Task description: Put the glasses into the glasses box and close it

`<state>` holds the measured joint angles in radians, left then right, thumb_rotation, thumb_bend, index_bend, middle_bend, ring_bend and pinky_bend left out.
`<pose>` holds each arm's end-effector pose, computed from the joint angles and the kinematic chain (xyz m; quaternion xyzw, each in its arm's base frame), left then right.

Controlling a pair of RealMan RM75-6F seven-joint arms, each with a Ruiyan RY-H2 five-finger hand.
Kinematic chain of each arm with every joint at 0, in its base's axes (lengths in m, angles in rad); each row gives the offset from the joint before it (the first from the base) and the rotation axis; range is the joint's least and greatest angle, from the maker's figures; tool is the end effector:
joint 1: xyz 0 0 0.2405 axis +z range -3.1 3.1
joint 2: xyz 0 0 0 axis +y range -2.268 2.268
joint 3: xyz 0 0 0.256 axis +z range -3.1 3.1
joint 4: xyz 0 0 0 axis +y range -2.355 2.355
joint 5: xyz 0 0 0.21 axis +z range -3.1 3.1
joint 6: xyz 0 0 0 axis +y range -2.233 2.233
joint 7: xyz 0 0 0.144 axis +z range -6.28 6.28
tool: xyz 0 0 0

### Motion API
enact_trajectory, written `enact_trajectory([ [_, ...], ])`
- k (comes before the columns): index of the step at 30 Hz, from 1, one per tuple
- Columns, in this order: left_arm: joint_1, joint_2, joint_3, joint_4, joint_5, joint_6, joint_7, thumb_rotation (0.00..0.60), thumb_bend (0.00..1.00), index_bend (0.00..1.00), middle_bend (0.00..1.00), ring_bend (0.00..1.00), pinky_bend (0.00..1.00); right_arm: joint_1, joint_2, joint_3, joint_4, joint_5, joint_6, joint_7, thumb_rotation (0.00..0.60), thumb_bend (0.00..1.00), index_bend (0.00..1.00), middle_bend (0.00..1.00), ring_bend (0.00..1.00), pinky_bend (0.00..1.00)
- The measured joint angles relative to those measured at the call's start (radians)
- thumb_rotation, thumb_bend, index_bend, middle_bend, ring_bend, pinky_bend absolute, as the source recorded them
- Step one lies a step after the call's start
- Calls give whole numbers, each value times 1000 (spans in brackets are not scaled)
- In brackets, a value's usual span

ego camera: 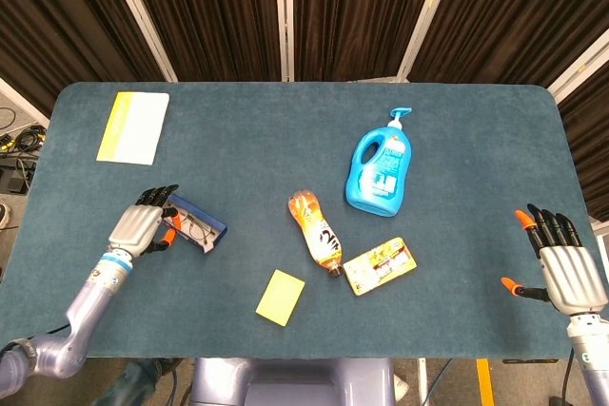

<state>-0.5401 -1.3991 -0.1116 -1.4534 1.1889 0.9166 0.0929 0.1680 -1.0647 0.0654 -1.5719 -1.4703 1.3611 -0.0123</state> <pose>-0.2513 0.3113 0.0245 -0.6946 -0.4741 -0.3193 0.4367 -0.3168 -0.2115 0.1699 0.6355 -0.3680 0.3468 0.5835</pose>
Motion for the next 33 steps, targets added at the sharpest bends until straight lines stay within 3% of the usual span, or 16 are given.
enact_trajectory([
  [4, -2, 63, 9, -77, -44, -24, 48, 600, 580, 655, 0, 0, 0, 0, 0, 0, 0, 0, -1, -1, 600, 0, 16, 0, 0, 0],
  [10, -23, 88, 21, -120, -132, -54, 137, 600, 580, 651, 0, 0, 0, 1, -1, 0, 1, 3, -4, -3, 600, 0, 16, 0, 0, 0],
  [27, -88, -11, 7, -27, -228, -90, 168, 600, 576, 610, 0, 0, 0, 2, -4, 1, 8, 13, -12, -3, 600, 0, 19, 0, 0, 0],
  [30, -88, -15, 4, -25, -225, -85, 157, 600, 570, 409, 0, 0, 0, 2, -4, 1, 9, 15, -14, -2, 600, 0, 20, 0, 0, 0],
  [32, -85, -18, 0, -22, -218, -79, 136, 600, 563, 167, 0, 0, 0, 3, -4, 0, 10, 15, -16, -1, 600, 0, 23, 0, 0, 0],
  [33, -83, -20, -2, -21, -212, -76, 124, 600, 560, 107, 0, 0, 0, 3, -4, 0, 10, 15, -16, -1, 600, 0, 24, 0, 0, 0],
])
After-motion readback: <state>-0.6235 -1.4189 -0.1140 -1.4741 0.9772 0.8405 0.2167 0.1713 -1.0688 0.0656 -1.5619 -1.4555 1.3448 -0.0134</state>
